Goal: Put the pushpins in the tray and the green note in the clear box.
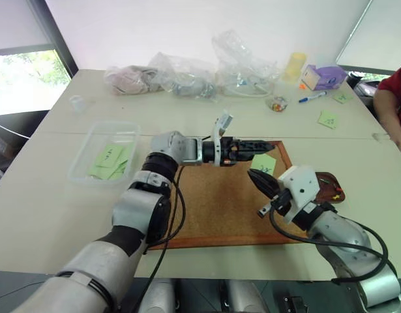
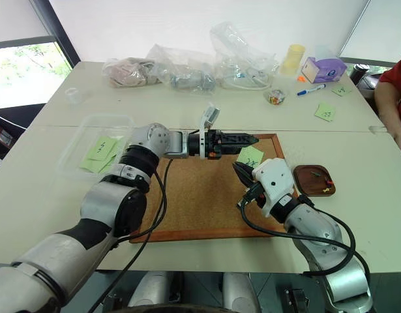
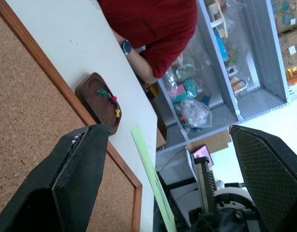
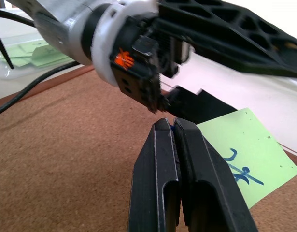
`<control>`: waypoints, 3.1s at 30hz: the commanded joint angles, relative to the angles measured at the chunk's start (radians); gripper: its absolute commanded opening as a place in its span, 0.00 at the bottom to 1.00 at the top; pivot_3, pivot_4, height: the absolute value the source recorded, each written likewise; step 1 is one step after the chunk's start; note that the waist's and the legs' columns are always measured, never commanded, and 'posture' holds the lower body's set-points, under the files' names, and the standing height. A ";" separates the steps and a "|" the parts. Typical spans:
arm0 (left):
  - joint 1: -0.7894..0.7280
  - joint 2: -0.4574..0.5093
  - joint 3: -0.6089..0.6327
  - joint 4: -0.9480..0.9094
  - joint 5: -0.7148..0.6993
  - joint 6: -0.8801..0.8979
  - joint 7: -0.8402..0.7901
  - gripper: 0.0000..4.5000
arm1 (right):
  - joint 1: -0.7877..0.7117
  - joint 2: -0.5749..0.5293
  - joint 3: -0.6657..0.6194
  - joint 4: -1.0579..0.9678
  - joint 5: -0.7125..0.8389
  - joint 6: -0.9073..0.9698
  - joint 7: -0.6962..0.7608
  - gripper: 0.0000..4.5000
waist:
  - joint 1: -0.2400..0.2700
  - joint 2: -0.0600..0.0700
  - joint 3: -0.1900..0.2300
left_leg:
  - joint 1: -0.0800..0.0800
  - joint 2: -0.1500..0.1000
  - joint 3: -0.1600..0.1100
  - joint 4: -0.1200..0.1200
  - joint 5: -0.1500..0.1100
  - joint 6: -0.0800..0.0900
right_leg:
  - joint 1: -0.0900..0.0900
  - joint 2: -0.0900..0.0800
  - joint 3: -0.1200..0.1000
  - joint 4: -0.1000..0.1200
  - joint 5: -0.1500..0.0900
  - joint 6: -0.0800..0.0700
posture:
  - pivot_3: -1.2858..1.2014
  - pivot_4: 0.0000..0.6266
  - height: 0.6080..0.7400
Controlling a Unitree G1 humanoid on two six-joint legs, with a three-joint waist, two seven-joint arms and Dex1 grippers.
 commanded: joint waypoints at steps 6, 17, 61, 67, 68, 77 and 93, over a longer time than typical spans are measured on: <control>-0.017 -0.021 -0.068 -0.005 0.072 -0.050 -0.035 0.19 | -0.001 -0.025 0.004 -0.060 -0.037 -0.009 0.002 0.00 | 0.000 0.000 0.000 | 0.000 0.000 0.000 0.000 0.000 0.000 | 0.000 0.000 0.000 0.000 0.000 0.000 | 0.52 0.24 0.98; -0.010 -0.017 -0.088 0.062 0.163 -0.181 -0.005 0.02 | -0.008 -0.014 -0.011 -0.079 -0.074 -0.021 -0.020 0.00 | 0.001 0.000 0.000 | 0.000 0.000 0.000 0.000 0.000 0.000 | 0.000 0.000 0.000 0.000 0.000 0.000 | 0.52 0.24 0.98; 0.424 0.117 -0.132 -0.877 0.028 -0.234 0.167 0.00 | -0.136 0.248 -0.454 0.408 0.044 0.142 -0.395 0.99 | -0.002 0.002 -0.001 | 0.001 0.003 0.001 0.000 0.000 0.000 | 0.000 -0.002 0.001 0.001 0.000 0.000 | 0.52 0.24 0.98; 0.421 0.125 -0.128 -0.871 0.027 -0.241 0.165 0.00 | -0.125 0.259 -0.473 0.375 0.066 0.126 -0.400 0.99 | -0.002 0.002 -0.001 | 0.001 0.003 0.001 0.000 0.000 0.000 | 0.000 -0.002 0.001 0.001 0.000 0.000 | 0.52 0.24 0.98; 0.420 0.126 -0.127 -0.869 0.027 -0.242 0.164 0.00 | -0.125 0.261 -0.475 0.372 0.071 0.121 -0.399 0.99 | -0.002 0.002 -0.001 | 0.001 0.003 0.001 0.000 0.000 0.000 | 0.000 -0.002 0.001 0.001 0.000 0.000 | 0.52 0.24 0.98; 0.407 0.156 -0.108 -0.853 0.025 -0.264 0.172 0.00 | -0.165 0.344 -0.609 0.303 0.317 0.172 -0.448 0.99 | -0.002 0.002 -0.001 | 0.001 0.004 0.000 0.000 0.000 0.000 | 0.000 -0.001 0.001 0.001 0.000 0.000 | 0.52 0.24 0.98; 0.296 0.641 -0.016 -0.805 0.153 -0.242 0.232 0.00 | -0.253 0.065 -0.077 0.027 0.372 0.246 -0.093 0.99 | -0.031 0.005 0.001 | 0.002 0.009 -0.001 -0.002 0.000 0.000 | 0.000 0.005 0.000 0.002 0.000 -0.001 | 0.52 0.24 0.98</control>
